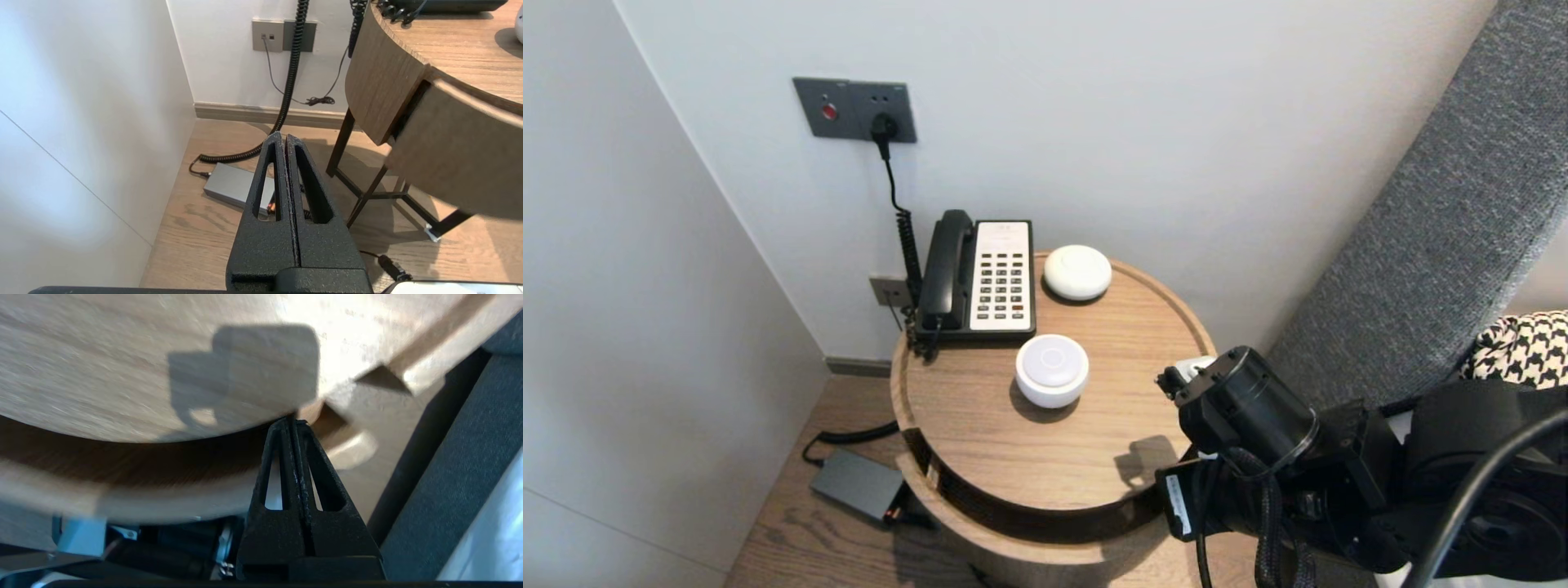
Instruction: Open the nightstand drawer
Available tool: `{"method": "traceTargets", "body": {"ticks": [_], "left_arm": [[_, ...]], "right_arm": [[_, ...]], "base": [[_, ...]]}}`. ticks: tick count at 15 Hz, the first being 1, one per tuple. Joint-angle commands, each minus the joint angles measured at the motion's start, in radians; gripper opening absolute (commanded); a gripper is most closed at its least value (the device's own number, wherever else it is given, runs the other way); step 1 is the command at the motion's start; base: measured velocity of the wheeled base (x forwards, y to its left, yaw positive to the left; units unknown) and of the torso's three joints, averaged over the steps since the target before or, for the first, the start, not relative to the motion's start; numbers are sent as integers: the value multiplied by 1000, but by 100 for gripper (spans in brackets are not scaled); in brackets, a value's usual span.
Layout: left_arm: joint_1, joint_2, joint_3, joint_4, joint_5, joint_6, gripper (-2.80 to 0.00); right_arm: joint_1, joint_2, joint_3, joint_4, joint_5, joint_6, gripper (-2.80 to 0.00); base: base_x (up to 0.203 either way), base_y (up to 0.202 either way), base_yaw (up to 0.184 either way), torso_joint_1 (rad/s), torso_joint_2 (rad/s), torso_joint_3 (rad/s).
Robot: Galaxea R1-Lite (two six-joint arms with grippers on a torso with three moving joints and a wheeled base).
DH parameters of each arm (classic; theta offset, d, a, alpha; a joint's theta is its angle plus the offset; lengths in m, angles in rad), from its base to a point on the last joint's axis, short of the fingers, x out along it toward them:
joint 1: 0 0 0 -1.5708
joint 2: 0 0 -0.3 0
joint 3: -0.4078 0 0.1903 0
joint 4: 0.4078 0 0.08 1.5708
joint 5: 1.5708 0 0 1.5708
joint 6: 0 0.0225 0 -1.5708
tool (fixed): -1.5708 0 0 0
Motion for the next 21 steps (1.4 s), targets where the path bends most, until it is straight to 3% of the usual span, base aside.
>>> {"method": "traceTargets", "body": {"ticks": [1, 21], "left_arm": [[0, 0, 12, -1, 0, 0, -280], [0, 0, 12, -1, 0, 0, -280]], "right_arm": [[8, -1, 4, -1, -2, 3, -280], [181, -133, 226, 4, 43, 18, -280]], "base": [[0, 0, 0, 0, 0, 0], [0, 0, 0, 0, 0, 0]]}}
